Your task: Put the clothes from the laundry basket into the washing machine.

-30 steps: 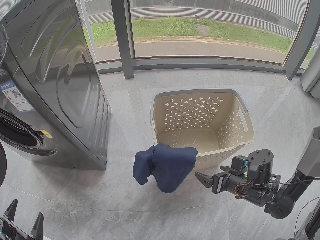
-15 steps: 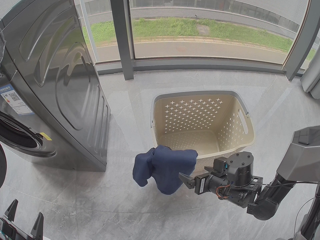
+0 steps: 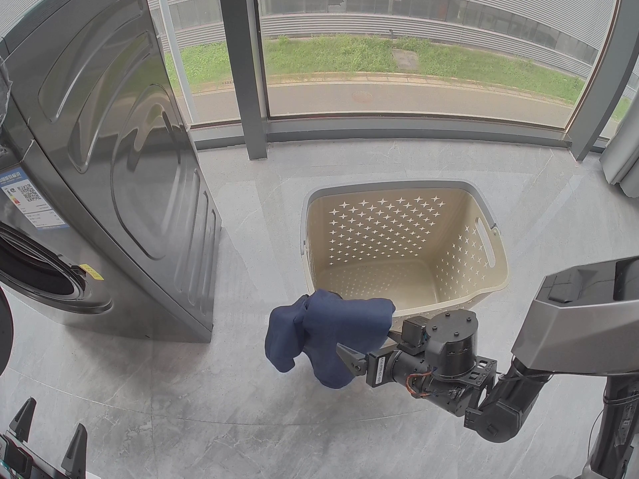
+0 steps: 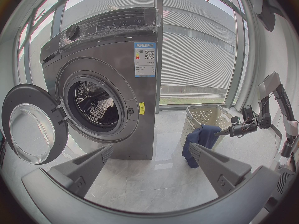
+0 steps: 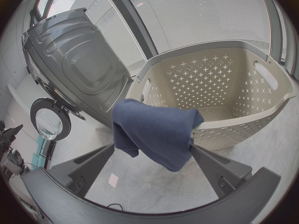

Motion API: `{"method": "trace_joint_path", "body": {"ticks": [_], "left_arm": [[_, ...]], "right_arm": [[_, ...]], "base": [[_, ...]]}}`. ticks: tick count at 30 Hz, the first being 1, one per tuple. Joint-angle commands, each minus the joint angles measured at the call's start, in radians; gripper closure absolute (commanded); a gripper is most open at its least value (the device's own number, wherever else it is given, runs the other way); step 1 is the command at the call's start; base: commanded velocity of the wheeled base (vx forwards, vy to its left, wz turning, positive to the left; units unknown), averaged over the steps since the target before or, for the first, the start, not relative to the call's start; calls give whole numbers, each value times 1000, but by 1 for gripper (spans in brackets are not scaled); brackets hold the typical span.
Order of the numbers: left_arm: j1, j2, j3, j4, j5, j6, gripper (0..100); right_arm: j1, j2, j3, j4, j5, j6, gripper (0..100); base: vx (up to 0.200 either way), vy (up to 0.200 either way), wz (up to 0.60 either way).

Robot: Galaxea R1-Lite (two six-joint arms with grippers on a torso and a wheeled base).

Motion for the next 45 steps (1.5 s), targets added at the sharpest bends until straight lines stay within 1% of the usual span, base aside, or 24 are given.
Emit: {"method": "trace_joint_path", "body": {"ticks": [1, 5, 11, 19, 21, 24, 25, 26, 38, 42, 43, 45], "left_arm": [[0, -9, 16, 0, 0, -1, 0], [0, -9, 16, 0, 0, 1, 0], [1, -9, 16, 0, 0, -1, 0], [0, -9, 16, 0, 0, -3, 0], [0, -9, 16, 0, 0, -9, 0], [0, -9, 16, 0, 0, -9, 0], [0, -9, 16, 0, 2, -7, 0], [0, -9, 16, 0, 0, -7, 0], [0, -9, 16, 0, 0, -9, 0], [0, -9, 16, 0, 2, -9, 0], [0, -9, 16, 0, 0, -10, 0], [0, -9, 16, 0, 0, -10, 0]], "right_arm": [[1, 40, -19, -3, 0, 0, 0], [4, 43, -52, -3, 1, 0, 0], [6, 69, -78, -9, 1, 1, 0], [6, 121, -118, -47, 0, -3, 0], [6, 132, -124, -75, 0, -3, 0], [4, 137, -124, -93, 0, -11, 0], [3, 137, -124, -99, -2, -20, 0], [3, 137, -123, -101, -2, -23, 100], [14, 115, -108, -108, -5, -20, 100], [21, 69, -69, -130, -17, -25, 100], [40, 32, -26, -133, -19, -25, 100], [54, -12, 15, -133, -19, -25, 100]], "base": [[0, 0, 0], [0, 0, 0], [0, 0, 0], [0, 0, 0], [0, 0, 0], [0, 0, 0], [0, 0, 0], [0, 0, 0], [0, 0, 0], [0, 0, 0], [0, 0, 0], [0, 0, 0]]}}
